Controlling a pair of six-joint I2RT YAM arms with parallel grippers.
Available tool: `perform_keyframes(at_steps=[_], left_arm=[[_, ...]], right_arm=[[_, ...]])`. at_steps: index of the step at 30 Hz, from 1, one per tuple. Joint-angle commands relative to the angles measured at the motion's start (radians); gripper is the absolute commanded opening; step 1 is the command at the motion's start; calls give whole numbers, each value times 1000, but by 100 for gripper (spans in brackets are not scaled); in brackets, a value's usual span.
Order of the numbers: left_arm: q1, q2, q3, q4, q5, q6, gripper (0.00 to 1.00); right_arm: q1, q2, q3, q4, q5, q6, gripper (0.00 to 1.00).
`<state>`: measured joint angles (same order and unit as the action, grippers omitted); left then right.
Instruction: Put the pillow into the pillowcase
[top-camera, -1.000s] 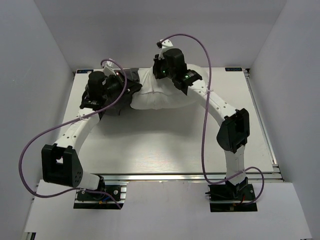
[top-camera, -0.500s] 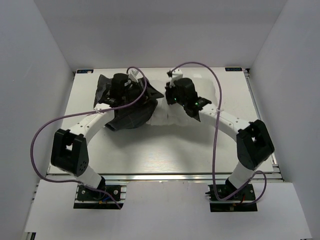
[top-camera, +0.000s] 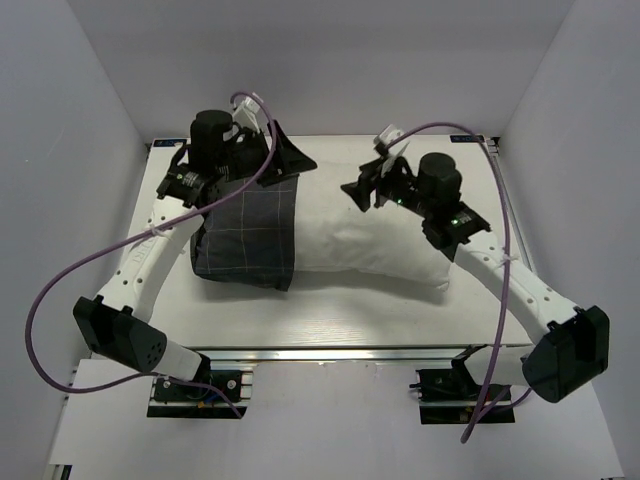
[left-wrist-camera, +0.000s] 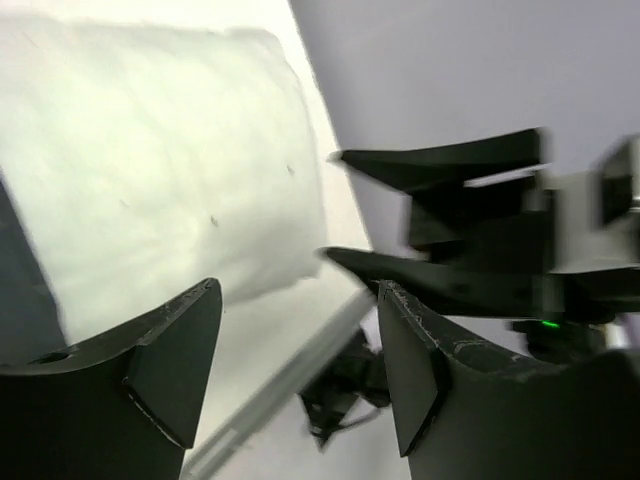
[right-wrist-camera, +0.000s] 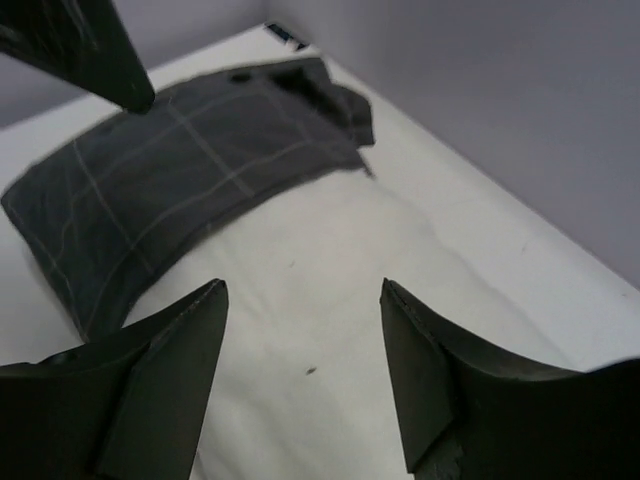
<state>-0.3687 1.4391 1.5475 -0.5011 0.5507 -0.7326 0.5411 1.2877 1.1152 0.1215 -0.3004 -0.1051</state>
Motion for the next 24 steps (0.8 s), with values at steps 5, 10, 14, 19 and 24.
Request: perform_keyframes(at_steps=[5, 10, 14, 19, 24], left_arm=[[4, 191, 230, -286, -288, 298, 73], [-35, 369, 422, -444, -380, 419, 74], [-84, 428, 434, -482, -463, 467, 74], [-116, 468, 422, -501, -598, 498, 74], [-130, 488, 405, -516, -679, 509, 71]], right_arm=[[-180, -5, 146, -164, 196, 333, 78], [-420, 85, 184, -353, 107, 531, 89], [-568, 125, 158, -413, 18, 510, 89], [-596, 174, 106, -467, -29, 427, 89], [-598, 292, 86, -510, -135, 407, 89]])
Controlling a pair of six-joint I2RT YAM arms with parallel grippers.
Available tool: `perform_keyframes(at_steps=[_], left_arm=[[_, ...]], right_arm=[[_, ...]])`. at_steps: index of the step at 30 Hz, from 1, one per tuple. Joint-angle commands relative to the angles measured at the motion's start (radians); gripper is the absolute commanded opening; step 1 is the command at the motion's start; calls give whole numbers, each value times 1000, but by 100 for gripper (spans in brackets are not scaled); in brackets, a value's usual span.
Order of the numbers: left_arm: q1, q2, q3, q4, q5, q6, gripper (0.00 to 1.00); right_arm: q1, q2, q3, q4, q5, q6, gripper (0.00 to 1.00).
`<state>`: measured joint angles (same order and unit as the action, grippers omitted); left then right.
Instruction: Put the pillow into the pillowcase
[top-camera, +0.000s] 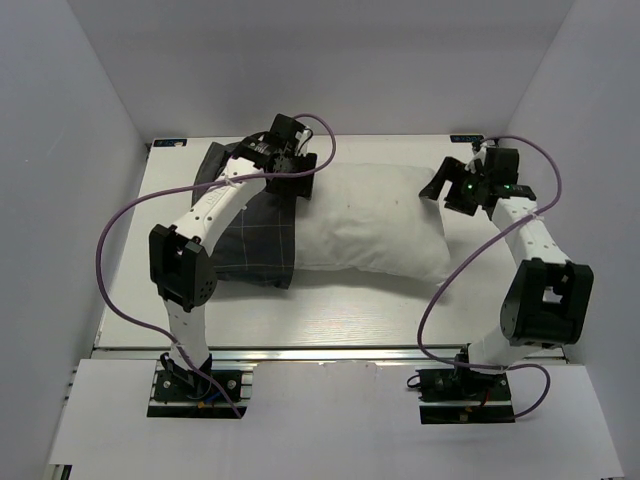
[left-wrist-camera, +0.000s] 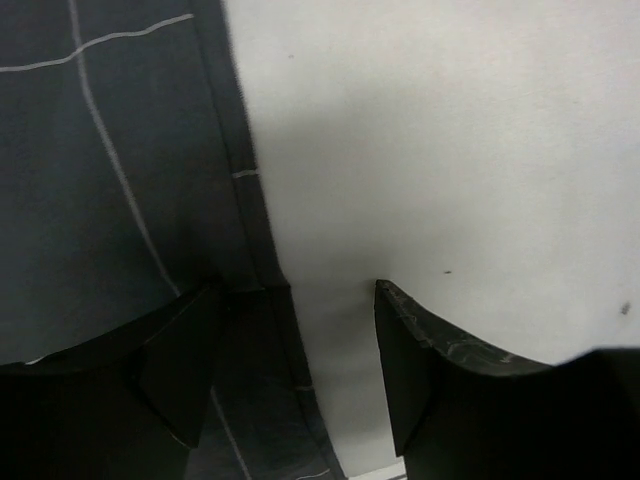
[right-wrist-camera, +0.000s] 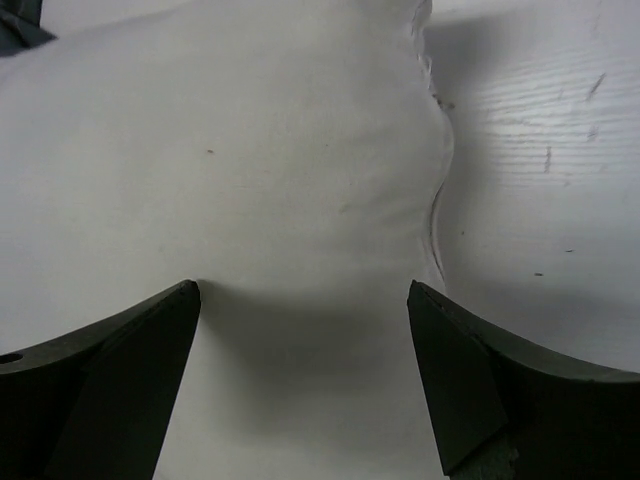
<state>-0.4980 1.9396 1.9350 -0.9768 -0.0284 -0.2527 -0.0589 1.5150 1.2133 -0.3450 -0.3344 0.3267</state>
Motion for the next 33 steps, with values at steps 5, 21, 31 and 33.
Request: perform_keyframes(at_steps=[5, 21, 31, 33], left_arm=[[-8, -16, 41, -62, -185, 46, 69], [-65, 19, -38, -92, -337, 72, 36], [-66, 44, 238, -132, -195, 29, 0], [-66, 64, 280, -111, -107, -3, 0]], right_arm=[[2, 142, -17, -23, -135, -12, 89], [2, 191, -18, 27, -141, -21, 89], [37, 304, -1, 29, -170, -15, 89], [57, 324, 8, 43, -192, 9, 81]])
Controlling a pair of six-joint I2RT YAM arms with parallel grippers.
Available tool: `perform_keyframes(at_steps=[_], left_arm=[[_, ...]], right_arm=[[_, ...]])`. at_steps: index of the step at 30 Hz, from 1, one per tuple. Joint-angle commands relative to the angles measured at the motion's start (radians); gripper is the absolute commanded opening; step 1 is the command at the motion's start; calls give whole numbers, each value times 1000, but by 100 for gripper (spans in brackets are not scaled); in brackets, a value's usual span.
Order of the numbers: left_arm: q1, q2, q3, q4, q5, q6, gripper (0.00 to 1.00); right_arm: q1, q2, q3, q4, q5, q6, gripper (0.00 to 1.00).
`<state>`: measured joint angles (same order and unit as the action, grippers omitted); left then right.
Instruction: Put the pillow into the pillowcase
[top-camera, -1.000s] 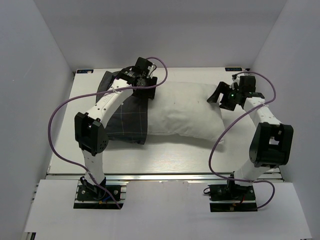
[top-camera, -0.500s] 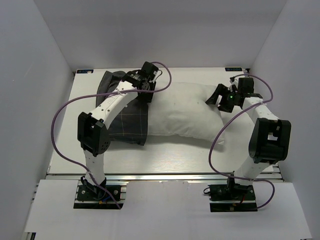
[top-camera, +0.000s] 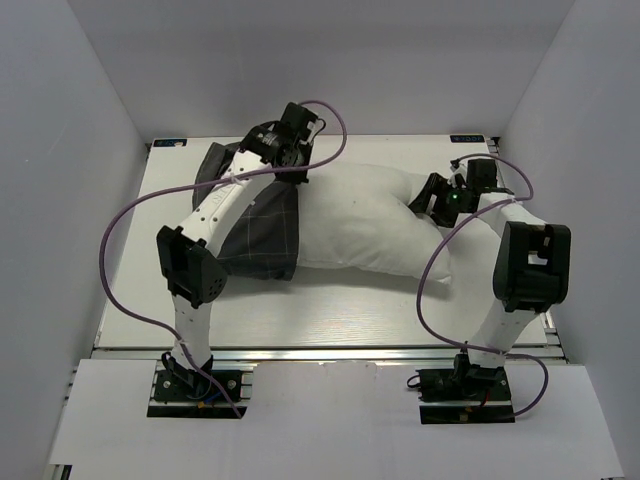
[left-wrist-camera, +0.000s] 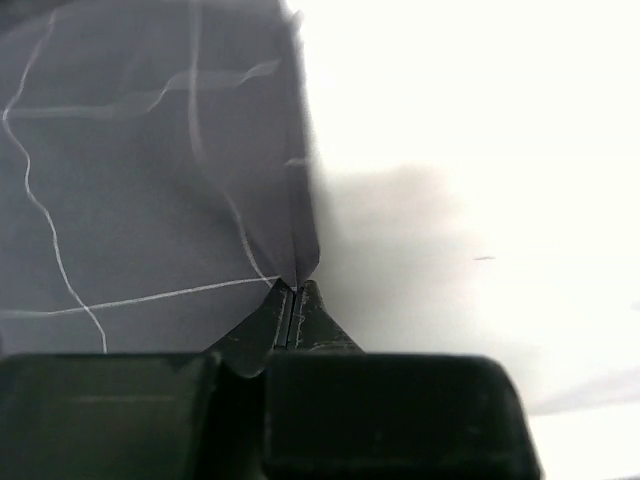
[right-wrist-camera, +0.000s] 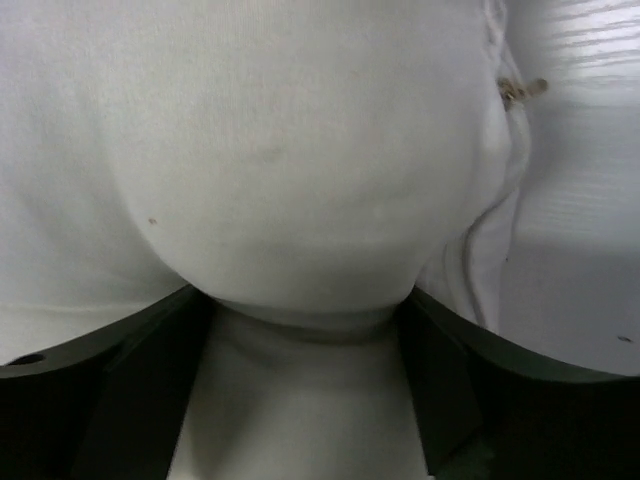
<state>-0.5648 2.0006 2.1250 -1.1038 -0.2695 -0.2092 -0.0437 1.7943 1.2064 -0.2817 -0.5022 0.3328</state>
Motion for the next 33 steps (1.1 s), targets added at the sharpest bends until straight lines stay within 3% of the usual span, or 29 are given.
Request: perform_keyframes(at_steps=[1, 2, 3, 4, 5, 6, 10, 12, 15, 19, 23, 29, 33], left_arm=[[0, 6, 105, 48, 227, -61, 0], [0, 12, 121, 65, 265, -79, 0], [0, 27, 125, 77, 314, -110, 0], [2, 33, 127, 102, 367, -123, 0], [0, 41, 125, 113, 386, -146, 0], [2, 49, 124, 120, 400, -154, 0], [26, 81, 157, 189, 476, -206, 0], [45, 92, 202, 235, 544, -263, 0], [80, 104, 224, 401, 651, -393, 0], [89, 116, 253, 812, 756, -613, 0], [89, 147, 311, 1145, 803, -905, 0], [89, 112, 299, 1436, 802, -1101, 0], [95, -5, 131, 1524, 831, -1113, 0]], right_arm=[[42, 60, 19, 1, -54, 15, 76], [42, 66, 24, 19, -87, 26, 66], [77, 71, 27, 39, -157, 52, 42], [79, 80, 33, 76, -191, 72, 29], [80, 80, 44, 100, -234, 93, 9], [80, 77, 51, 123, -301, 141, 2], [79, -42, 110, 243, -398, 221, 0], [79, -108, 140, 384, -411, 259, 0], [79, -208, 200, 535, -392, 360, 0], [79, -251, 410, 614, -337, 449, 0], [79, -221, 649, 612, -270, 445, 0], [151, -134, 1036, 543, -225, 379, 0], [354, -190, 1003, 368, -110, 99, 0]])
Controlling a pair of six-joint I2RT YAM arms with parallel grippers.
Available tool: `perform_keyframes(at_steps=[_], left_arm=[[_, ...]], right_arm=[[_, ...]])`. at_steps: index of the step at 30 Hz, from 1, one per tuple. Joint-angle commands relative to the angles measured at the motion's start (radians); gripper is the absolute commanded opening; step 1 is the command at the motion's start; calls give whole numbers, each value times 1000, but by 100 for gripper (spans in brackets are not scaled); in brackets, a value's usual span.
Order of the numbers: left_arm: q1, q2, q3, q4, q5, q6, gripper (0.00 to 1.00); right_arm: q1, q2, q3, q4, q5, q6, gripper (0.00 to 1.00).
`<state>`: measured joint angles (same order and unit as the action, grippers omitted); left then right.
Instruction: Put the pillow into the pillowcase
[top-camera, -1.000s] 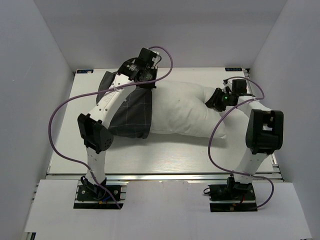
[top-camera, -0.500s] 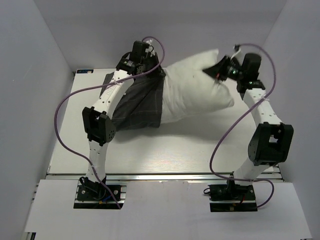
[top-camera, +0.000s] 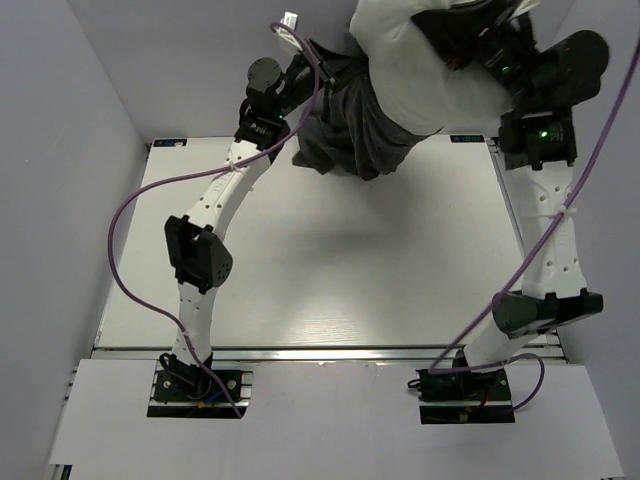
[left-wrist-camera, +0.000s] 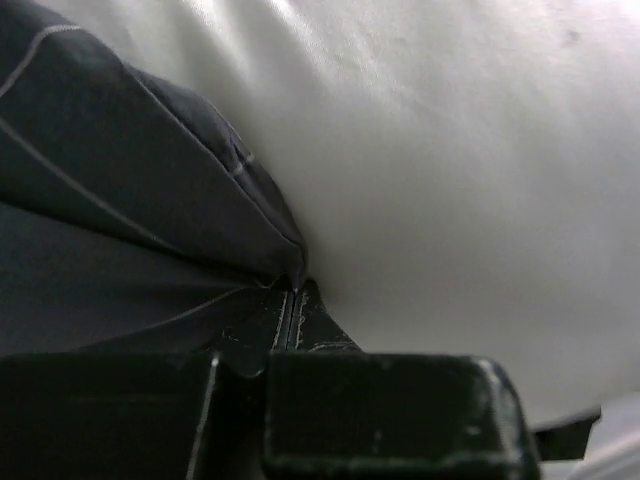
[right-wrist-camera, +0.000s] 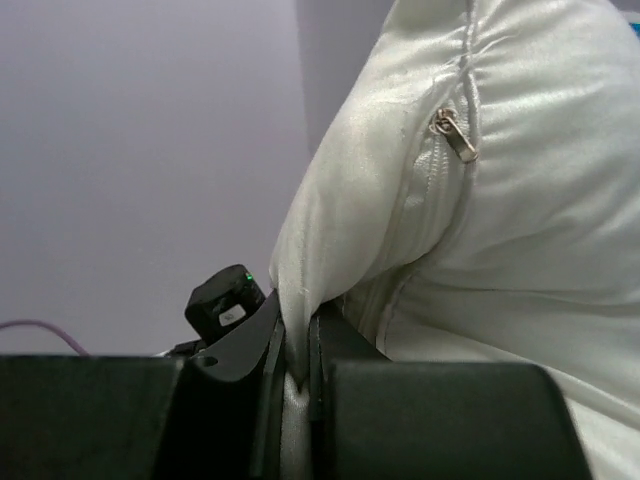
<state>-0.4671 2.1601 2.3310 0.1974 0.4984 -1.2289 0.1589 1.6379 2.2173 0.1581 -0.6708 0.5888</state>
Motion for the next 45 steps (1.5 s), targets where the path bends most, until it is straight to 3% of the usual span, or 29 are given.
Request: perform_keyframes(at_steps=[1, 2, 3, 5, 6, 10, 14, 22, 26, 28, 32, 37, 41, 45], left_arm=[[7, -202, -149, 246, 68, -90, 0], [13, -297, -236, 261, 60, -84, 0], [21, -349, -433, 270, 48, -84, 0], [42, -480, -618, 287, 22, -89, 0], [50, -517, -768, 278, 9, -93, 0], [85, -672, -1023, 296, -11, -115, 0], [130, -785, -1075, 231, 11, -106, 0], [246, -1015, -1110, -74, 37, -31, 0], [275, -1141, -1209, -352, 0, 54, 0], [275, -1183, -1260, -392, -12, 58, 0], [275, -1287, -1423, -420, -40, 43, 0], [275, -1300, -1562, -386, -80, 45, 0], [275, -1165, -1495, -233, -72, 52, 0], [275, -959, -1298, -130, -37, 75, 0]], right_arm=[[183, -52, -45, -97, 79, -229, 0], [214, -55, -76, -153, 94, -257, 0], [269, -50, -99, -210, 129, -297, 0], [347, -47, -148, -285, 196, -452, 0], [440, -49, -184, -345, 292, -518, 0], [536, -47, -439, -390, 411, -561, 0], [527, -20, -536, -354, 537, -569, 0], [562, -16, -596, -374, 519, -544, 0], [565, -110, -593, -378, 443, -523, 0], [585, -131, -570, -384, 428, -526, 0], [684, -161, -541, -377, 377, -497, 0], [777, -187, -582, -341, 362, -442, 0], [751, -220, -588, -338, 422, -449, 0], [657, -237, -539, -338, 442, -457, 0]])
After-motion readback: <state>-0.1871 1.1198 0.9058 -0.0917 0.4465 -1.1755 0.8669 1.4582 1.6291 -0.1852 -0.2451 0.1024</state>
